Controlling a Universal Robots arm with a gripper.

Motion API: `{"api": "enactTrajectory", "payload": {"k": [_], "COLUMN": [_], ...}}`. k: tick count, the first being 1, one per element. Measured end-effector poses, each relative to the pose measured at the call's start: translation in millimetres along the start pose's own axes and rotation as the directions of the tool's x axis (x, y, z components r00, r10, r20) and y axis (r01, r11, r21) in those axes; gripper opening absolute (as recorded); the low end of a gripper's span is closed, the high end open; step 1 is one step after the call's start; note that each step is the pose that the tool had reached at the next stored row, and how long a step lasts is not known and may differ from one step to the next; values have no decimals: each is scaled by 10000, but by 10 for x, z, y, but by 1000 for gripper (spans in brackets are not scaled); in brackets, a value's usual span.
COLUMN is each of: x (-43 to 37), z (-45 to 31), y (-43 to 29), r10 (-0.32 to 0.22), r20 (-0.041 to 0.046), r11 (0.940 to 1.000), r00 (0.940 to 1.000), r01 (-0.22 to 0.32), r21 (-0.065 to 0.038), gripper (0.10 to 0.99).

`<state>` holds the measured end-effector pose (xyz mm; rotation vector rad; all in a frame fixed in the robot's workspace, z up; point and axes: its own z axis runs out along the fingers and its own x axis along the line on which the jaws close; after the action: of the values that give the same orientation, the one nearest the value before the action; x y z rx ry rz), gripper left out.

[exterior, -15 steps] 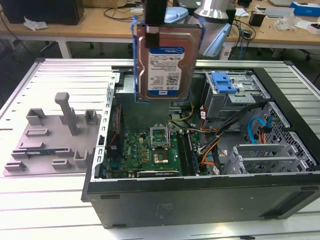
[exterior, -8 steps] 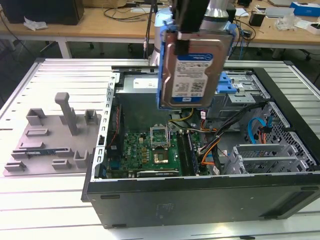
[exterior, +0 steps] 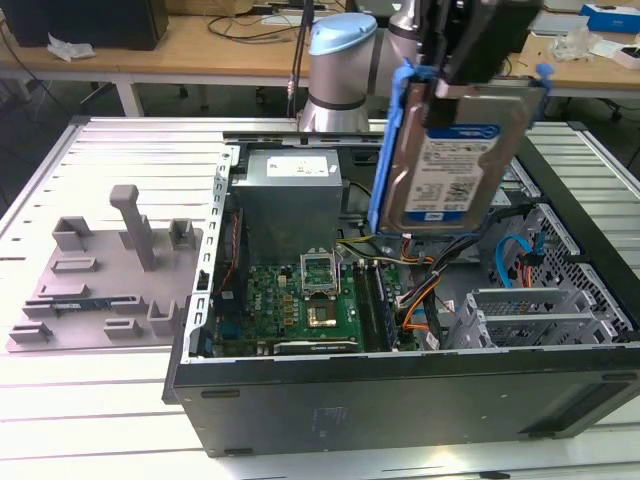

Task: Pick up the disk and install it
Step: 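Pick up the disk, then insert the disk into the insertion slot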

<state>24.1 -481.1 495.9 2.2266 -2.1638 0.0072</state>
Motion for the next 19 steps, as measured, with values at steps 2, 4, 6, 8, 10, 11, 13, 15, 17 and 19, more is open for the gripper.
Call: {"api": "enactTrajectory", "payload": {"k": [2,4,6,8,10,11,13,15,17,19], "x": [59,61,61,63,65,65,67,69,72,73], "z": [-1,-1,-1,-1,-2,-2,-2,-2,-2,-2], "y": [-113,-116,-119,-123,-127,-128,-132,-137,-143,-146], "r10": [-1,2,2,1,1,1,2,1,2,1], "r20": [-1,-1,-1,0,-2,-2,-1,-1,-1,-1], "r11": [10000,10000,10000,10000,10000,10000,10000,10000,10000,10000], "r00": [10000,10000,10000,10000,10000,10000,10000,10000,10000,10000], "r01": [1,-2,-2,-1,-1,-1,-2,-1,-2,-1], "r21": [-1,-1,-1,-1,-1,-1,-1,-1,-1,-1], "gripper": [369,369,369,369,369,369,369,369,369,369]}}
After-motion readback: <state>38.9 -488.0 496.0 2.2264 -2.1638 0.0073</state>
